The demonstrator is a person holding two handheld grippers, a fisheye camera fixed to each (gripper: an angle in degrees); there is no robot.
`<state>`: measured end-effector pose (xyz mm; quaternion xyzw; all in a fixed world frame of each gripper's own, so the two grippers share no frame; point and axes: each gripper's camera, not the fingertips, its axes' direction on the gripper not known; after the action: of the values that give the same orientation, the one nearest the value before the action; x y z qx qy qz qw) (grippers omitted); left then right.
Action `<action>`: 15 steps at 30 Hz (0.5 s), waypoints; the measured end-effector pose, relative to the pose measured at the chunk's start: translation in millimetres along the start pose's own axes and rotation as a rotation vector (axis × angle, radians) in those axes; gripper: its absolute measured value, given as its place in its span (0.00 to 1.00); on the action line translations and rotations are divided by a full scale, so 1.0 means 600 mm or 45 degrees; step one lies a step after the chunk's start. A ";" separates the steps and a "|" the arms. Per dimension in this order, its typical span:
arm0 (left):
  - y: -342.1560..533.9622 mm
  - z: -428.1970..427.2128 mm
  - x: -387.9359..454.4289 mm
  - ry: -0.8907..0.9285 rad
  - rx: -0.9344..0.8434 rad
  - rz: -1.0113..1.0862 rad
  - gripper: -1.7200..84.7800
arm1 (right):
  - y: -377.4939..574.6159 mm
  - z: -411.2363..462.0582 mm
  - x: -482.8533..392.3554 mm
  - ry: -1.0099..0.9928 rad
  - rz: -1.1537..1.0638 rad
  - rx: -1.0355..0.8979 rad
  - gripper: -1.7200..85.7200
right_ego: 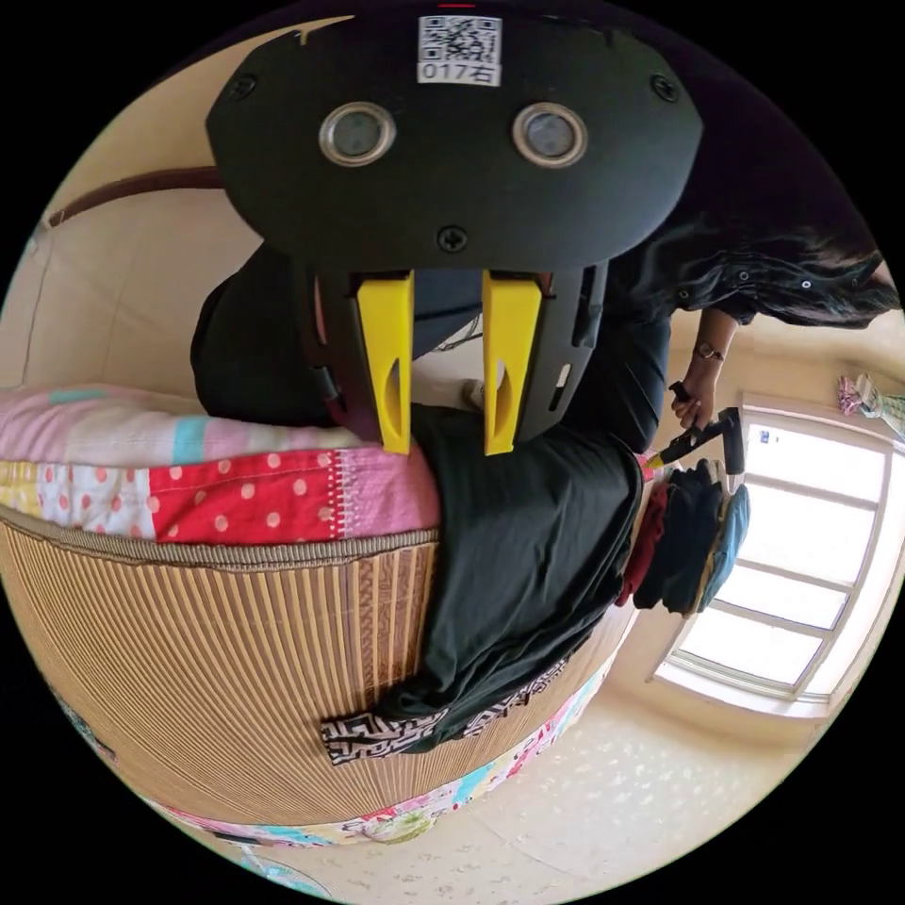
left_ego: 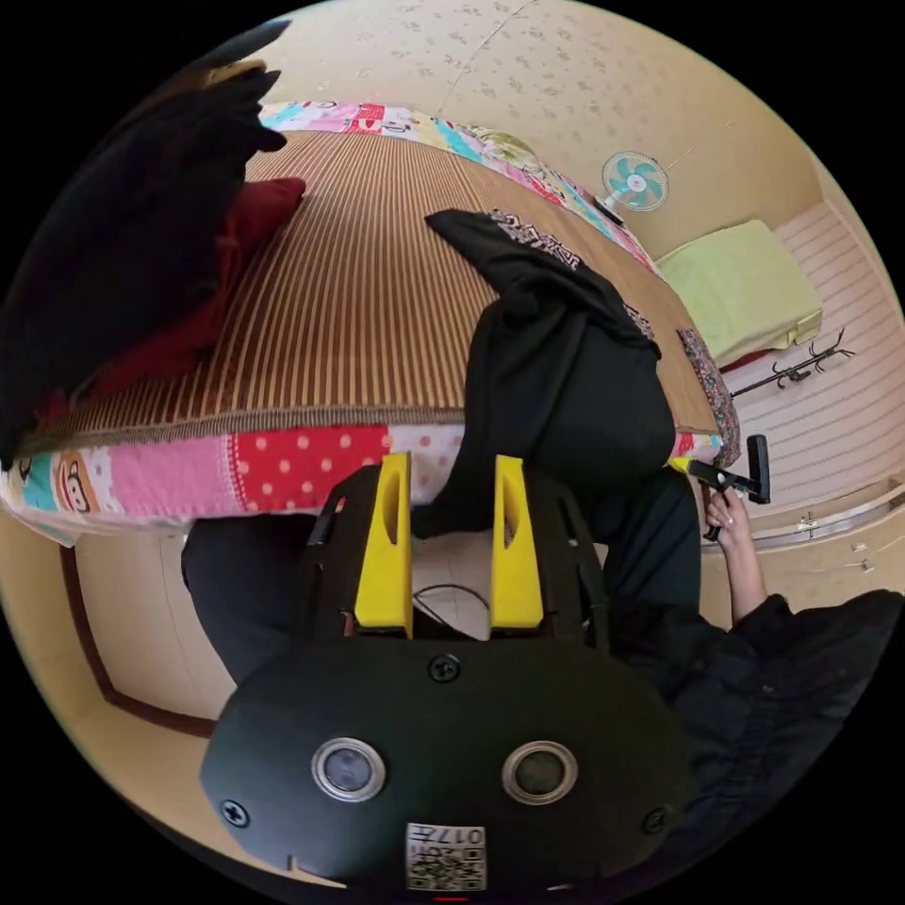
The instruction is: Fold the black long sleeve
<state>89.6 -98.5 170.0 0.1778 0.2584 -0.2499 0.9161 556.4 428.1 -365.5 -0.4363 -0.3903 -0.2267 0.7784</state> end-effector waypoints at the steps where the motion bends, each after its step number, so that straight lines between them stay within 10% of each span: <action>1: 0.015 0.006 -0.009 0.016 -0.035 0.013 0.17 | -0.002 -0.003 0.003 0.001 -0.001 -0.012 0.16; 15: -0.123 0.108 -0.017 -0.040 -0.552 0.250 0.10 | -0.104 0.067 0.002 0.178 -0.268 -0.654 0.06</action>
<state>66.4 -184.4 213.1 -0.0026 0.2732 -0.1010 0.9566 497.7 430.4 -320.4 -0.5596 -0.3088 -0.4273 0.6395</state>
